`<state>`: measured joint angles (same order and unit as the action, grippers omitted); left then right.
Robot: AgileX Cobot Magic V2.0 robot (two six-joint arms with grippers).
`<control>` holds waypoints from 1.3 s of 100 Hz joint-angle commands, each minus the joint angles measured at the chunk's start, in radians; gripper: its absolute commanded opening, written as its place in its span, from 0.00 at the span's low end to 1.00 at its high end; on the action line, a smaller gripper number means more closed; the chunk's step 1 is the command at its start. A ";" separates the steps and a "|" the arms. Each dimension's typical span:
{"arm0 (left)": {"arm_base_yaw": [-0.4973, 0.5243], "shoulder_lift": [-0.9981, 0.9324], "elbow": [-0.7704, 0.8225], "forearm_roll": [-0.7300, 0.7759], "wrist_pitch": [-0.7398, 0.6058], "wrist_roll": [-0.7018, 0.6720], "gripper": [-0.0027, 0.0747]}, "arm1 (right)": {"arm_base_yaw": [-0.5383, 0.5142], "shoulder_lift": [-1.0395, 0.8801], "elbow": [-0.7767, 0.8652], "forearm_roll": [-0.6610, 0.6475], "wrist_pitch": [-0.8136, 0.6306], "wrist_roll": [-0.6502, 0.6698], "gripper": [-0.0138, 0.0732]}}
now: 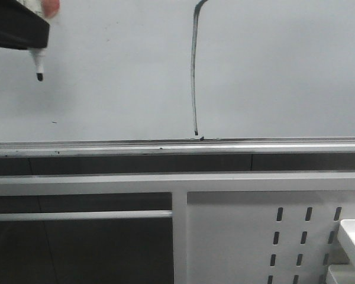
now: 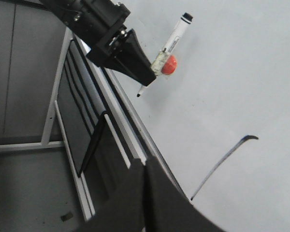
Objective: Write number 1 on whiteboard
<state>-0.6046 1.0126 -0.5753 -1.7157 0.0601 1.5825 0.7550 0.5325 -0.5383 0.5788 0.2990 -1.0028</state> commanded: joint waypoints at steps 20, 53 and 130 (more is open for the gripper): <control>-0.204 0.090 -0.109 0.007 -0.195 0.005 0.01 | -0.012 -0.069 0.058 0.092 -0.190 0.004 0.09; -0.226 0.165 -0.198 0.056 -0.204 -0.051 0.01 | -0.012 -0.067 0.058 0.092 -0.188 0.004 0.09; -0.254 0.257 -0.208 0.394 -0.500 -0.642 0.01 | -0.012 -0.090 0.188 0.173 -0.425 0.004 0.09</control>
<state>-0.8549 1.2540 -0.7490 -1.4489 -0.3577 1.1503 0.7487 0.4412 -0.3247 0.7517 -0.0608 -1.0008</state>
